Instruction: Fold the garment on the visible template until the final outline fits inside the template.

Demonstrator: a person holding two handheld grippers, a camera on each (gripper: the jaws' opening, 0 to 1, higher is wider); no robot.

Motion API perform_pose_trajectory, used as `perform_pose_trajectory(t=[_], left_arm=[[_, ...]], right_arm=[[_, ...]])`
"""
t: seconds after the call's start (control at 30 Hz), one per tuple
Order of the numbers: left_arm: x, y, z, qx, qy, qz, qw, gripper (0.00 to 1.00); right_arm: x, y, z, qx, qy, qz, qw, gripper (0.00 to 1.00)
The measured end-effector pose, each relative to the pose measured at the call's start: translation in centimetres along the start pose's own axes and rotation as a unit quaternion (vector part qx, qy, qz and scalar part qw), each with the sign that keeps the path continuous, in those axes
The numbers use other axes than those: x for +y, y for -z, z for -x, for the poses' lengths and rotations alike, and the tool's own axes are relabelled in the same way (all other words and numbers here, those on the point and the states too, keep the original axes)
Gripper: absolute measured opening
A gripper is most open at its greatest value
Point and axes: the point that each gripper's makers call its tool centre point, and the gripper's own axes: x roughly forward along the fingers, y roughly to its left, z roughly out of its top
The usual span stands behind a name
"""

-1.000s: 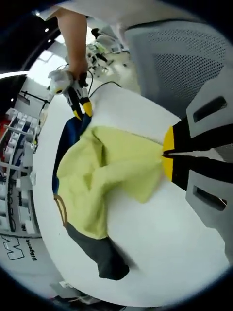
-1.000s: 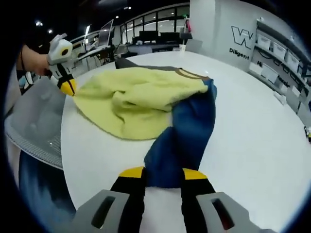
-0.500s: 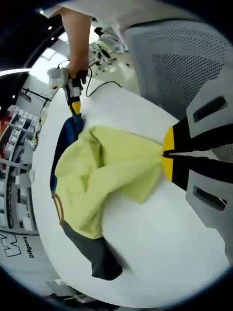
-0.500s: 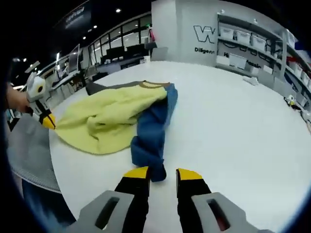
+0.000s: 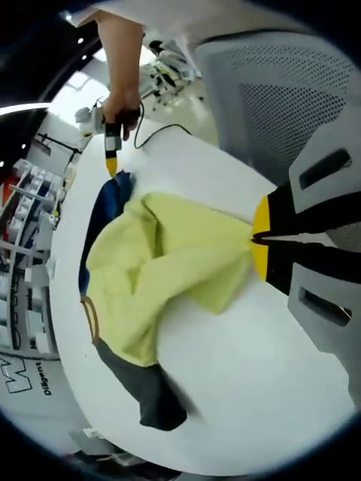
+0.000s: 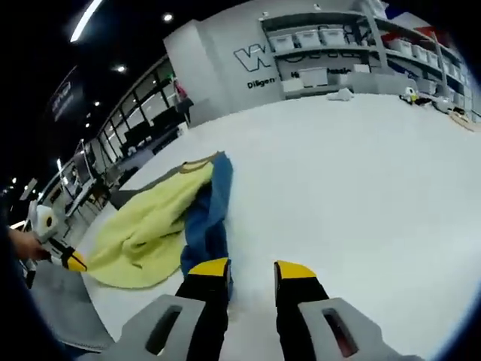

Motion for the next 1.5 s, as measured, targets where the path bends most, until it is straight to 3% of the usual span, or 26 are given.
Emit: perform_pose_trajectory(t=[0.07,0.3,0.53,0.63,0.7,0.8,0.83,0.87,0.9,0.97,1.0,1.2,1.37,1.5], left_arm=[[0.0,0.1,-0.1,0.000,0.000,0.001,1.0000,0.00],[0.1,0.2,-0.1,0.001,-0.002,0.003,1.0000,0.00],[0.0,0.1,-0.1,0.000,-0.003,0.006,1.0000,0.00],[0.0,0.1,-0.1,-0.001,-0.003,0.007,1.0000,0.00],[0.0,0.1,-0.1,-0.001,-0.003,0.008,1.0000,0.00],[0.0,-0.1,-0.2,-0.004,-0.004,0.008,0.9999,0.00],[0.0,-0.1,-0.2,-0.006,-0.004,0.008,0.9999,0.00],[0.0,-0.2,-0.2,-0.006,-0.004,0.009,0.9999,0.00],[0.0,-0.2,-0.2,-0.006,-0.004,0.008,0.9999,0.00],[0.0,-0.2,-0.1,-0.007,-0.005,0.007,0.9999,0.00],[0.1,-0.2,0.0,-0.007,-0.006,0.007,0.9999,0.00],[0.5,-0.2,0.4,-0.011,-0.012,0.009,0.9998,0.00],[0.4,-0.2,0.3,-0.011,-0.011,0.007,0.9999,0.00],[0.4,-0.3,0.4,-0.010,-0.011,0.005,0.9999,0.00]], right_arm=[[0.5,0.9,-0.3,0.024,-0.006,0.022,0.9994,0.18],[2.5,2.7,-1.7,0.055,-0.028,0.036,0.9974,0.21],[4.3,3.1,-2.1,0.062,-0.047,0.043,0.9961,0.26],[4.9,1.9,-1.7,0.034,-0.055,0.031,0.9974,0.28],[5.2,2.6,-1.6,0.053,-0.060,0.051,0.9955,0.30],[4.3,4.4,-1.7,0.095,-0.041,0.093,0.9902,0.27],[4.3,3.2,-2.0,0.063,-0.049,0.120,0.9896,0.24],[4.3,3.8,-1.6,0.081,-0.039,0.093,0.9915,0.19],[4.3,3.9,-1.7,0.084,-0.038,0.096,0.9911,0.16],[3.7,4.2,-2.0,0.097,-0.024,0.160,0.9821,0.03],[3.7,4.5,-1.9,0.106,-0.020,0.164,0.9806,0.00],[3.9,4.1,-1.4,0.099,-0.025,0.182,0.9779,0.00],[2.4,2.7,-0.5,0.090,-0.009,0.190,0.9776,0.00],[0.7,1.2,0.1,0.088,0.012,0.232,0.9688,0.00]])
